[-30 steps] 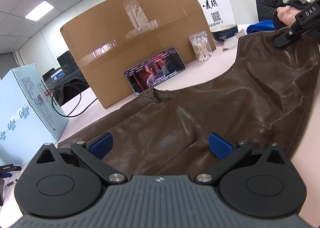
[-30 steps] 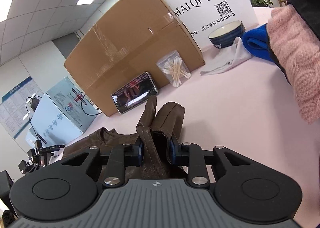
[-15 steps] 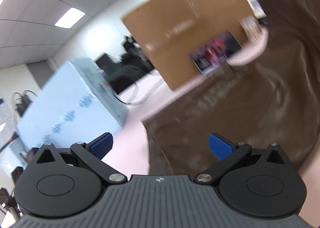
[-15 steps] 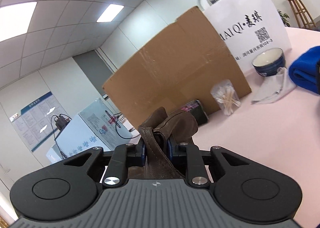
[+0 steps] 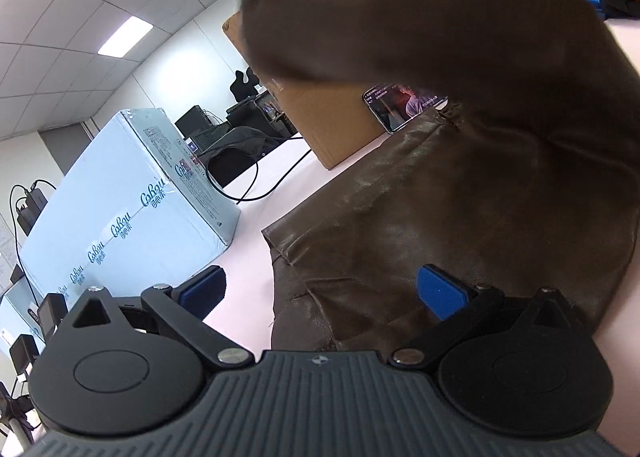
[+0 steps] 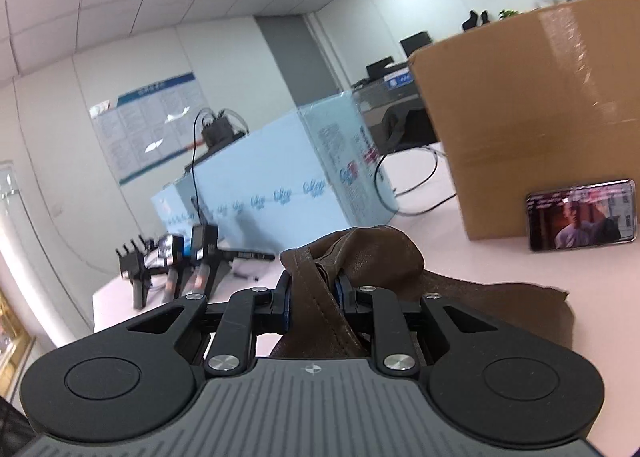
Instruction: Fold clothes
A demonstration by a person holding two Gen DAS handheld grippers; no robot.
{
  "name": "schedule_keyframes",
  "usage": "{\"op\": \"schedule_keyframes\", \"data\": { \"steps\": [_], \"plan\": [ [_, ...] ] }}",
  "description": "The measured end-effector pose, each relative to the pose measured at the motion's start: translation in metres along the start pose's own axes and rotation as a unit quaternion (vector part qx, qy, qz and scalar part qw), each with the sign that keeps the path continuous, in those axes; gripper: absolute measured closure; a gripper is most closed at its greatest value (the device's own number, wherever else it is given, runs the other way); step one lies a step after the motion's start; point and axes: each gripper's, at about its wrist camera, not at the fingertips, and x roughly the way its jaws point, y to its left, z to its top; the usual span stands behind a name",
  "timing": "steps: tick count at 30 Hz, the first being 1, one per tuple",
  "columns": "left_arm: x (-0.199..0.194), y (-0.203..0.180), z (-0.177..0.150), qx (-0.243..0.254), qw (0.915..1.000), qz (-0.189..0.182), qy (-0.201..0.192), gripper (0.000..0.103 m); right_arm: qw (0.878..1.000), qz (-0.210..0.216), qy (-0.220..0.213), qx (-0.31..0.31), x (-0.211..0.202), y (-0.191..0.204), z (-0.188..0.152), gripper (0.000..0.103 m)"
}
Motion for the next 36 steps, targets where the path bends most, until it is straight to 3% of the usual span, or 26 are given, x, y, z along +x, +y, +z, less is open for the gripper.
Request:
{"op": "schedule_keyframes", "data": {
  "steps": [2, 4, 6, 8, 13, 17, 22, 25, 27, 30, 32, 34, 36],
  "plan": [
    [-0.001, 0.0, -0.001, -0.001, 1.0, 0.0, 0.0, 0.0, 1.0, -0.002, 0.027, -0.01, 0.018, 0.006, -0.011, 0.083],
    [-0.001, 0.0, -0.001, -0.001, 1.0, 0.0, 0.0, 0.0, 0.998, -0.007, 0.054, -0.012, 0.031, 0.01, -0.021, 0.07],
    [-0.002, 0.0, -0.001, -0.001, 1.0, 0.0, -0.001, 0.0, 0.998, 0.004, 0.055, -0.015, 0.031, 0.016, -0.022, 0.038],
    [-0.002, 0.001, -0.001, -0.001, 1.0, 0.0, -0.001, 0.0, 0.999, 0.021, 0.034, -0.023, 0.022, 0.025, -0.017, 0.02],
    [-0.002, 0.004, 0.0, -0.008, 1.0, -0.002, -0.004, 0.0, 0.998, 0.052, -0.028, -0.032, -0.023, 0.031, 0.001, 0.016],
    [-0.021, 0.028, -0.008, -0.02, 0.9995, 0.015, -0.018, 0.0, 0.998, -0.013, -0.062, -0.028, -0.064, -0.004, 0.004, 0.014],
    [-0.056, 0.068, -0.027, -0.063, 0.9949, 0.078, -0.005, 0.0, 0.992, -0.125, -0.026, -0.006, -0.09, -0.066, -0.019, 0.013],
    [-0.074, 0.087, -0.019, -0.139, 0.9822, 0.12, -0.039, 0.0, 0.988, -0.15, 0.012, 0.023, -0.08, -0.087, -0.035, 0.013],
    [-0.081, 0.097, -0.011, -0.215, 0.969, 0.095, -0.075, 0.0, 0.99, -0.133, 0.027, 0.048, -0.073, -0.097, -0.045, 0.014],
    [-0.059, 0.1, -0.003, -0.28, 0.9553, -0.05, -0.079, 0.0, 0.989, -0.112, 0.046, 0.088, -0.062, -0.108, -0.054, 0.014],
    [-0.023, 0.092, -0.007, -0.301, 0.9473, -0.109, -0.017, 0.0, 0.987, -0.097, 0.055, 0.12, -0.058, -0.118, -0.059, 0.014],
    [0.002, 0.089, -0.016, -0.312, 0.9418, -0.12, 0.033, 0.003, 0.984, -0.077, 0.06, 0.148, -0.055, -0.126, -0.064, 0.014],
    [0.016, 0.087, -0.023, -0.314, 0.9367, -0.145, 0.055, 0.008, 0.982, -0.046, 0.062, 0.172, -0.049, -0.133, -0.07, 0.016]
  ]
}}
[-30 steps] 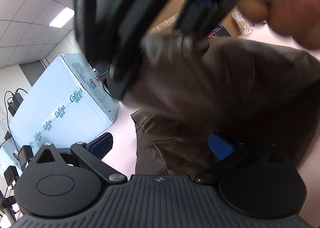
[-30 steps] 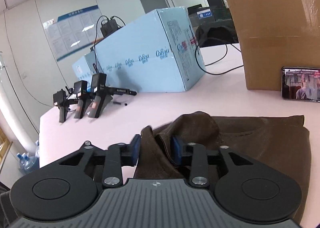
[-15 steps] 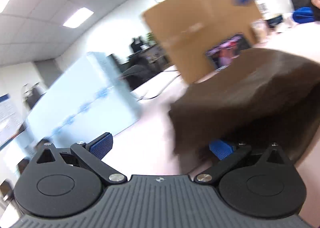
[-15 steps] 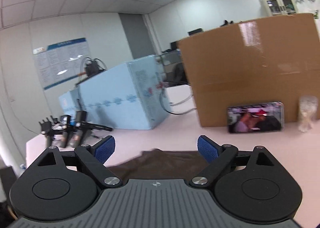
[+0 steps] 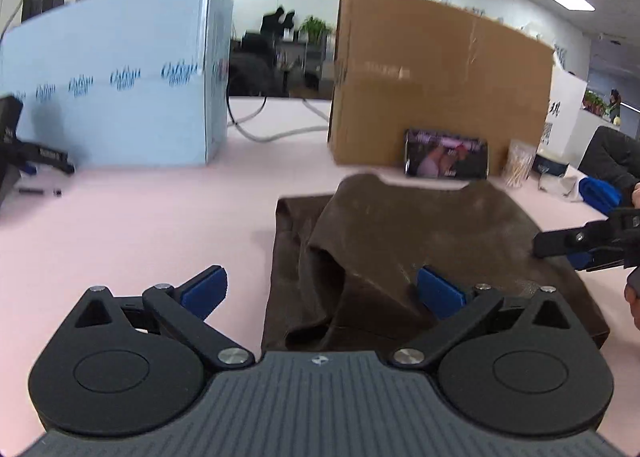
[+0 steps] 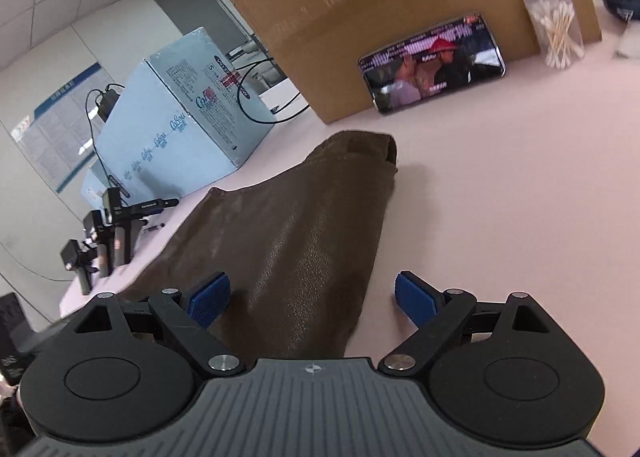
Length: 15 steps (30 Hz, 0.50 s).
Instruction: Fold clothes
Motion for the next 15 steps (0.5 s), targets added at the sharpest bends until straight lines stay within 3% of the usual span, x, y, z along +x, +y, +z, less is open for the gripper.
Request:
{"op": "schedule_keyframes", "data": {
  "steps": [1, 2, 4, 8, 15],
  "plan": [
    [0.003, 0.002, -0.002, 0.002, 1.0, -0.008, 0.005, 0.012, 1.0, 0.008, 0.0, -0.003, 0.0, 0.001, -0.001, 0.019],
    [0.007, 0.002, -0.004, 0.003, 0.9997, -0.018, 0.012, 0.021, 1.0, 0.014, 0.004, -0.006, 0.0, 0.002, -0.001, 0.036],
    [0.014, -0.001, -0.007, 0.01, 0.9988, -0.04, 0.027, 0.035, 1.0, 0.02, 0.008, -0.007, 0.0, 0.004, -0.001, 0.048],
    [0.017, -0.009, -0.009, 0.023, 0.9977, -0.053, 0.035, 0.037, 1.0, 0.016, -0.005, -0.026, -0.007, 0.004, -0.002, 0.07],
    [0.027, -0.034, -0.002, 0.032, 0.9959, -0.075, 0.039, 0.037, 0.999, -0.002, -0.016, -0.031, -0.03, -0.017, 0.007, 0.072]
  ]
}}
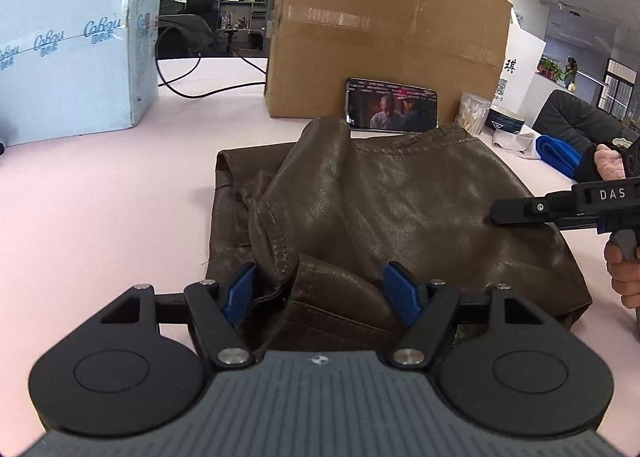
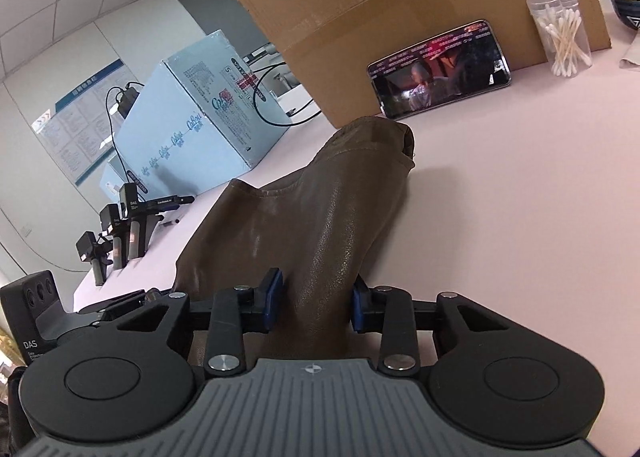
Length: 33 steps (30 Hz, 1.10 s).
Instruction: Fold clothes
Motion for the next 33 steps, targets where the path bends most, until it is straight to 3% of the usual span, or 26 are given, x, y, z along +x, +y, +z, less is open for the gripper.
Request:
{"op": "schedule_keyframes", "data": {
  "steps": [5, 8, 12, 15, 18, 20, 24, 29, 33],
  "plan": [
    [0.024, -0.035, 0.012, 0.015, 0.9989, -0.045, 0.003, 0.035, 0.999, -0.032, -0.019, 0.011, -0.027, -0.031, 0.009, 0.072],
    [0.034, -0.053, 0.015, 0.032, 0.9982, -0.05, 0.004, 0.027, 0.998, -0.049, -0.027, 0.017, -0.036, -0.044, 0.012, 0.062],
    [0.029, -0.064, 0.018, 0.054, 0.9984, -0.003, -0.014, 0.019, 0.994, -0.095, -0.041, -0.038, -0.033, -0.034, 0.006, 0.032],
    [0.013, -0.07, 0.023, 0.072, 0.9946, 0.05, -0.056, 0.016, 0.988, -0.118, -0.066, -0.074, -0.035, -0.024, 0.004, 0.025],
    [0.005, -0.077, 0.027, 0.089, 0.9892, 0.073, -0.091, 0.008, 0.984, -0.129, -0.085, -0.094, -0.039, -0.018, 0.003, 0.015],
    [0.013, -0.077, 0.027, 0.096, 0.9888, 0.089, -0.072, 0.001, 0.979, -0.155, -0.071, -0.111, -0.036, -0.016, 0.003, 0.014],
    [0.035, -0.081, 0.016, 0.135, 0.9833, 0.119, -0.028, 0.0, 0.975, -0.171, -0.059, -0.13, -0.031, -0.015, 0.0, 0.012],
    [0.008, -0.079, 0.023, 0.126, 0.9806, 0.121, -0.089, 0.0, 0.965, -0.187, -0.112, -0.148, -0.054, -0.01, 0.005, 0.008],
    [-0.008, -0.08, 0.029, 0.119, 0.9754, 0.127, -0.136, 0.0, 0.944, -0.193, -0.189, -0.187, -0.078, -0.003, 0.009, 0.0]
  ]
}}
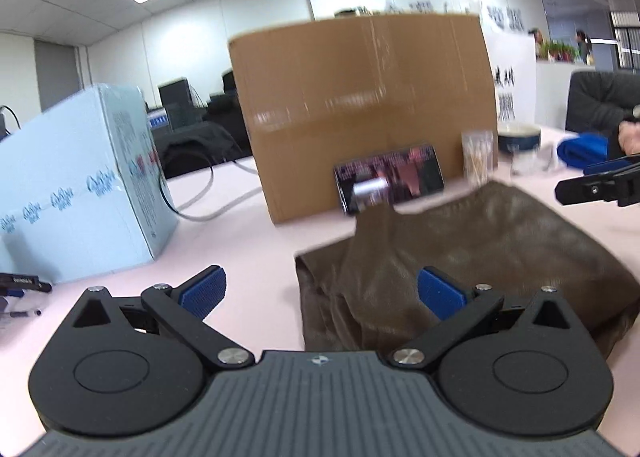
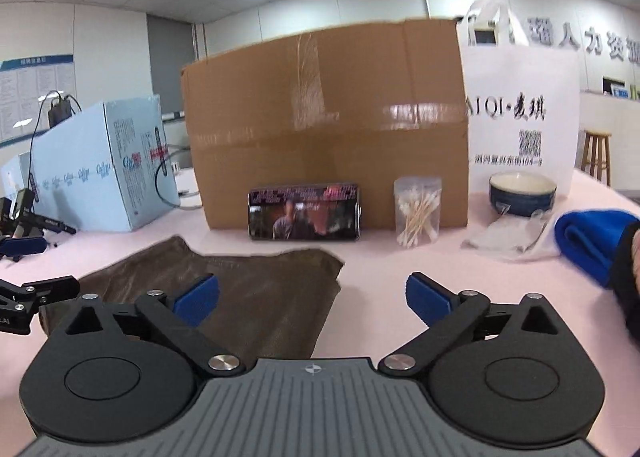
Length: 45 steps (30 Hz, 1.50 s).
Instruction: Fold clothes
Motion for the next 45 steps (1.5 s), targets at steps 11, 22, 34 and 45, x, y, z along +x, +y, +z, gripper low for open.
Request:
{"op": "schedule_keyframes", "data": {
  "steps": [11, 22, 34, 45],
  "plan": [
    [-0.005, 0.001, 0.011, -0.069, 0.987, 0.026, -0.142, 0.0, 0.992, -0.031, -0.125, 0.007, 0.004, -0.027, 0.001, 0.0],
    [0.018, 0.012, -0.009, -0.148, 0.9707, 0.093, -0.165, 0.0, 0.981, -0.076, -0.176, 0.002, 0.007, -0.033, -0.012, 0.0],
    [0.023, 0.011, -0.015, -0.136, 0.9685, 0.145, -0.149, 0.0, 0.972, -0.139, -0.187, -0.035, 0.003, -0.017, -0.018, 0.0],
    [0.023, 0.011, -0.016, -0.137, 0.9692, 0.14, -0.149, 0.0, 0.97, -0.147, -0.191, -0.039, 0.003, -0.016, -0.021, 0.0]
  ]
}}
